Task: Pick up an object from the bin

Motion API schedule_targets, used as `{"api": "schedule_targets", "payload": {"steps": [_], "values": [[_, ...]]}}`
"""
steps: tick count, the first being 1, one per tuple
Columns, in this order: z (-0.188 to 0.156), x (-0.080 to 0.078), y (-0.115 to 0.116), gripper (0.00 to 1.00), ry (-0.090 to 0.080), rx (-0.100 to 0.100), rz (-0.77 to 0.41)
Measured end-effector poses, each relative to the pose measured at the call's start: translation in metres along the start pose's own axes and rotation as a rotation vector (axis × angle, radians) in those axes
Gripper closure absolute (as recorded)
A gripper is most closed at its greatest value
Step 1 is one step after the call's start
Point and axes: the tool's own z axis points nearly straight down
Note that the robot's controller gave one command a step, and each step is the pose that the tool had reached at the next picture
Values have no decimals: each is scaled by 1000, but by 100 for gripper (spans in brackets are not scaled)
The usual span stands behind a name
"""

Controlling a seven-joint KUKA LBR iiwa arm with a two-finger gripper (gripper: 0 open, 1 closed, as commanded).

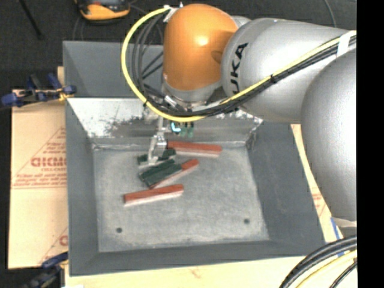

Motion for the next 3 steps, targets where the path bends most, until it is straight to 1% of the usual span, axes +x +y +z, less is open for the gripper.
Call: {"api": "schedule_targets", "payload": {"steps": [1, 2, 3], "values": [[-5, -2, -1, 0, -8, -1, 3], [70, 1, -40, 0, -12, 0, -18], [75, -6, -83, 0, -5, 1, -264]]}}
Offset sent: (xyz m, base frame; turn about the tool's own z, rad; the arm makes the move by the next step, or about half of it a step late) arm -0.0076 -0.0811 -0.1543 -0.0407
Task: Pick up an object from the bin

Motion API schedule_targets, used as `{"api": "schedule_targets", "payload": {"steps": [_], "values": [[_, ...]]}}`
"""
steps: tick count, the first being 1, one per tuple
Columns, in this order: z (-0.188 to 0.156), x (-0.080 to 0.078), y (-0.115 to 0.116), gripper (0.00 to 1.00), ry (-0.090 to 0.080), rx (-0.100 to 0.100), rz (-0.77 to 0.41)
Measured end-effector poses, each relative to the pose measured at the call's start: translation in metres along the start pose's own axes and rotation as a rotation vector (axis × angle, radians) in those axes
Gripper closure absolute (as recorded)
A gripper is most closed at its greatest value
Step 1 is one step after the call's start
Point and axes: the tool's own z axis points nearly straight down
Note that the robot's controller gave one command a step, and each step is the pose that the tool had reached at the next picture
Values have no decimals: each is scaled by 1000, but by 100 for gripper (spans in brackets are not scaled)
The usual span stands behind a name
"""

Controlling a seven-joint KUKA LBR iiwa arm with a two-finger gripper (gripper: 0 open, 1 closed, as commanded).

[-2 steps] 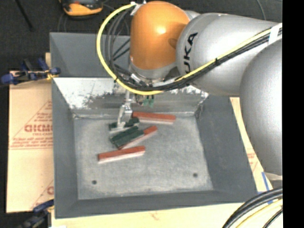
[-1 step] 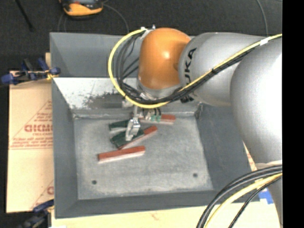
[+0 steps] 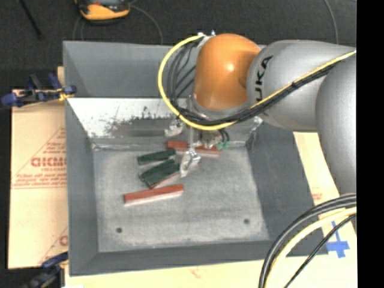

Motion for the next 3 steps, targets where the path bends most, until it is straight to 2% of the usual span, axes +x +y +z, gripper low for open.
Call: {"api": "schedule_targets", "payload": {"steps": [1, 2, 3], "values": [[-9, -2, -18, 0, -7, 1, 128], [57, 6, -17, 0, -9, 1, 114], [52, 7, -16, 100, -3, -1, 114]]}}
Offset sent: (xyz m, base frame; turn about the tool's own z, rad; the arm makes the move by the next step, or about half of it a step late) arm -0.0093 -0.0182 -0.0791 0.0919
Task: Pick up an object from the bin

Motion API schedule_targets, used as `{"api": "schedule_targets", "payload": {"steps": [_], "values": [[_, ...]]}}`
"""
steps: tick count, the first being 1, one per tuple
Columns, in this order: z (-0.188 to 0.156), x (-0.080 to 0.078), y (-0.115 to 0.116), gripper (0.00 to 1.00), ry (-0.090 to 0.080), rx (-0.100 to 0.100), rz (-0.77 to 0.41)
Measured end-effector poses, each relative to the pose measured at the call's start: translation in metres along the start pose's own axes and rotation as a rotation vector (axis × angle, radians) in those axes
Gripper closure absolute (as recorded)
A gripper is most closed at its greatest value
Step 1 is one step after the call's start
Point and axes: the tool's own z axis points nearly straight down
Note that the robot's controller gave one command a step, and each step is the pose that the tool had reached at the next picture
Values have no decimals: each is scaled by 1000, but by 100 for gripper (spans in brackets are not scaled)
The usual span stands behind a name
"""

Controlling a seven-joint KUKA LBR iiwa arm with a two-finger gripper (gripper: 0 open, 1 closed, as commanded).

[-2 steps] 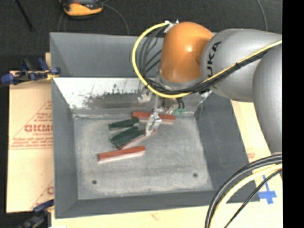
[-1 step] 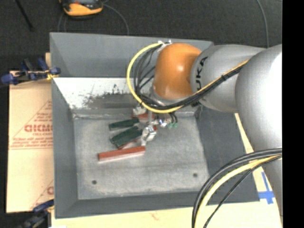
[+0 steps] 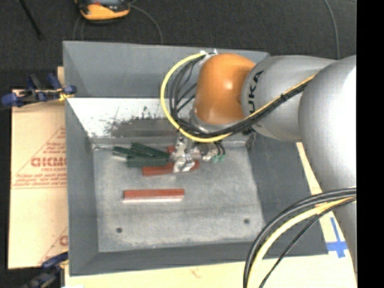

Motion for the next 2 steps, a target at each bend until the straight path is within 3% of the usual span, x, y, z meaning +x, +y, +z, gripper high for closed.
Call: {"api": "schedule_targets", "payload": {"steps": [2], "values": [[-4, 2, 0, 100, 5, -1, 1]]}}
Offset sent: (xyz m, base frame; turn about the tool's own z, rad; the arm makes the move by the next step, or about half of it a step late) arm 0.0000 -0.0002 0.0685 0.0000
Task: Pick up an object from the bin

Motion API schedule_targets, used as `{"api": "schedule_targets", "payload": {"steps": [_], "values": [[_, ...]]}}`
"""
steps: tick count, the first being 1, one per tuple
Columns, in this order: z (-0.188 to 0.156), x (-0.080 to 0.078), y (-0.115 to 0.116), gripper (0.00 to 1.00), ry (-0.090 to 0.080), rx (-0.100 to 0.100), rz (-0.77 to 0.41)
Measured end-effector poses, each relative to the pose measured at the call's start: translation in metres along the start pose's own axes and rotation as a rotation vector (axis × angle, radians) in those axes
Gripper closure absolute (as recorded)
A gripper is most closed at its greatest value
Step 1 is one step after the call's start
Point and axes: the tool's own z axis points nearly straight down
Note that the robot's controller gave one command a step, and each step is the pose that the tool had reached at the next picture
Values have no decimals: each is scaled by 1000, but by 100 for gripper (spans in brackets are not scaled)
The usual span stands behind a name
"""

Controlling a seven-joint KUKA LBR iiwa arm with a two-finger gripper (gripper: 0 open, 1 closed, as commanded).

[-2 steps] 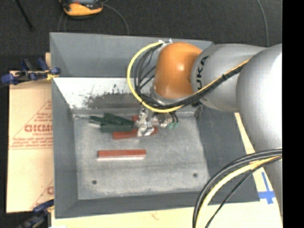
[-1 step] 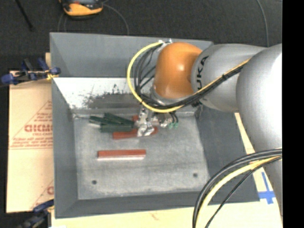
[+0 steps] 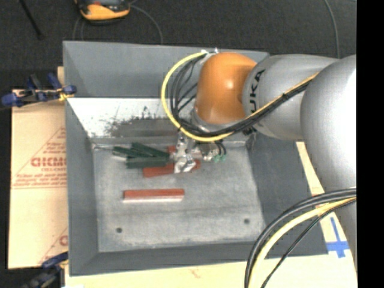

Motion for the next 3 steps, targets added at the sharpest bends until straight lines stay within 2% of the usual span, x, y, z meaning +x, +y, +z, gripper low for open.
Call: {"api": "schedule_targets", "payload": {"steps": [1, 3], "values": [[-21, 1, 0, 100, 5, 0, 0], [-58, -2, -1, 100, -6, 2, 0]]}}
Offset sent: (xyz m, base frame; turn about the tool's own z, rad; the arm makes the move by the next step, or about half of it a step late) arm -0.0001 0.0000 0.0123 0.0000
